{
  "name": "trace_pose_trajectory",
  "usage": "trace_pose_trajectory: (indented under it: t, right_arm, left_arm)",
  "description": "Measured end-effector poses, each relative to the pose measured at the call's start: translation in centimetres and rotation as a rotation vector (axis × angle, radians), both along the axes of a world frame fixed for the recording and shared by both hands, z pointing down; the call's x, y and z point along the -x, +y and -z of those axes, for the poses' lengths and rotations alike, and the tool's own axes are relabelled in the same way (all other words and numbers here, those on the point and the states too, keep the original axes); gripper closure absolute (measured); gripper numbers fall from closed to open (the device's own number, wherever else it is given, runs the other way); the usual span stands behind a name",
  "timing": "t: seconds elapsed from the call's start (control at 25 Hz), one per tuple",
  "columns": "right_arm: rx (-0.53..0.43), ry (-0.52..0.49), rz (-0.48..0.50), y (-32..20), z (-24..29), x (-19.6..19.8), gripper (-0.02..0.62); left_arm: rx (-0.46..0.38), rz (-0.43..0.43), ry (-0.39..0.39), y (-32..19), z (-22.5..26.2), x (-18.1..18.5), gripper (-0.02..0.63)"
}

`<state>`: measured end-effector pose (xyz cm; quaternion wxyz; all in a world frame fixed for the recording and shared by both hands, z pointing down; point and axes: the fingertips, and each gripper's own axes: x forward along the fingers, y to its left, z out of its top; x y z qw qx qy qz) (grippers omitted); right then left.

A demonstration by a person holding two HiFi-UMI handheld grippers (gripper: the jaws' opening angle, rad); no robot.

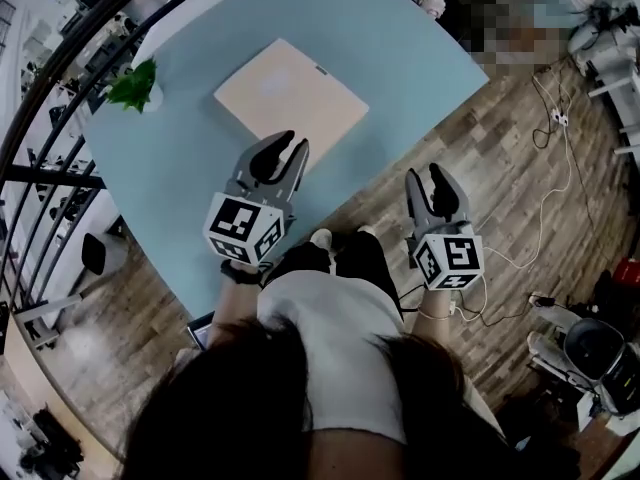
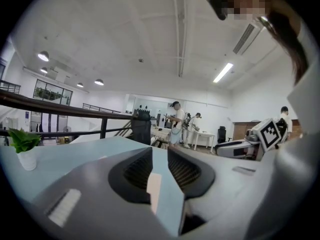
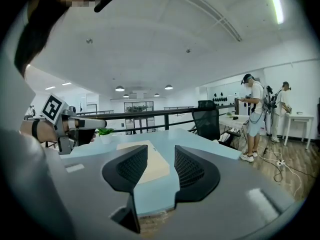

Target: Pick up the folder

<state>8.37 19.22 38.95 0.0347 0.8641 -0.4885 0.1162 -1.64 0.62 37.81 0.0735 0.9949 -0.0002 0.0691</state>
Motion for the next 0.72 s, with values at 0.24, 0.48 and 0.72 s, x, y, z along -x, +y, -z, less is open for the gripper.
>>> trace_pose_trajectory:
  t: [0.24,0.48,0.72]
  right_arm:
    - [-0.005,-0.03,0.12,-4.7,-0.8,-2.4,0.437]
    - [0.004,-0.067,0.316,-11.8,-1.8,-7.1,0.41]
    - [0.043,-0.14,0.563,-19.9,-2.4,-10.5,0.37]
  left_arm:
    - [0.029,0.156,-0.027,-3.9,-1.5,1.7,0.503]
    - [0.039,0.374,-0.027,-8.7,-2.1,1.3,0.504]
    - [0.062,0.584,-0.048,-12.4,-2.1,0.3,0.505]
